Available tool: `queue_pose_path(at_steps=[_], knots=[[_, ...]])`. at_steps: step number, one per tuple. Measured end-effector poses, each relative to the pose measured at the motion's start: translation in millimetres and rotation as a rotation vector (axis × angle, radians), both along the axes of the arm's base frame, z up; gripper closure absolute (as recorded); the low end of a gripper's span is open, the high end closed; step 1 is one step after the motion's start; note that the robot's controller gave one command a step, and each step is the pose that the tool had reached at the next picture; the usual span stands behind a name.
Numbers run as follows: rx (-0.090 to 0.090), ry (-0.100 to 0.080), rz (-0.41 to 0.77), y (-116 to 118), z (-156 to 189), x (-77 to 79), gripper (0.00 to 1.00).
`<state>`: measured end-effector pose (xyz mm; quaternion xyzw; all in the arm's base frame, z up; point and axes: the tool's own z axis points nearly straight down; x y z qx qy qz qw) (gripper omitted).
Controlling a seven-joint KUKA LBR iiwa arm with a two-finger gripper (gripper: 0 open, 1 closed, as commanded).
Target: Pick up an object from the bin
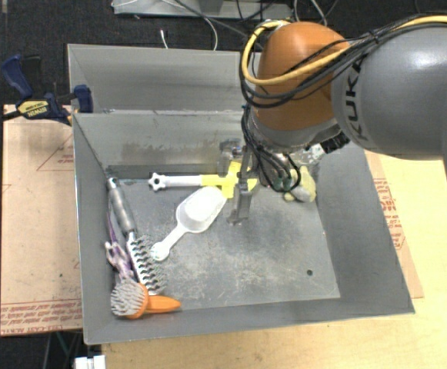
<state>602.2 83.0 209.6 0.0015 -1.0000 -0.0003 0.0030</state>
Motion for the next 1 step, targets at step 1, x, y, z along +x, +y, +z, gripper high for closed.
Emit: queue_pose_path(at_steps=[1], knots=[[0.001,-0.007,-0.003,-0.7,5.1,1.2,0.0]])
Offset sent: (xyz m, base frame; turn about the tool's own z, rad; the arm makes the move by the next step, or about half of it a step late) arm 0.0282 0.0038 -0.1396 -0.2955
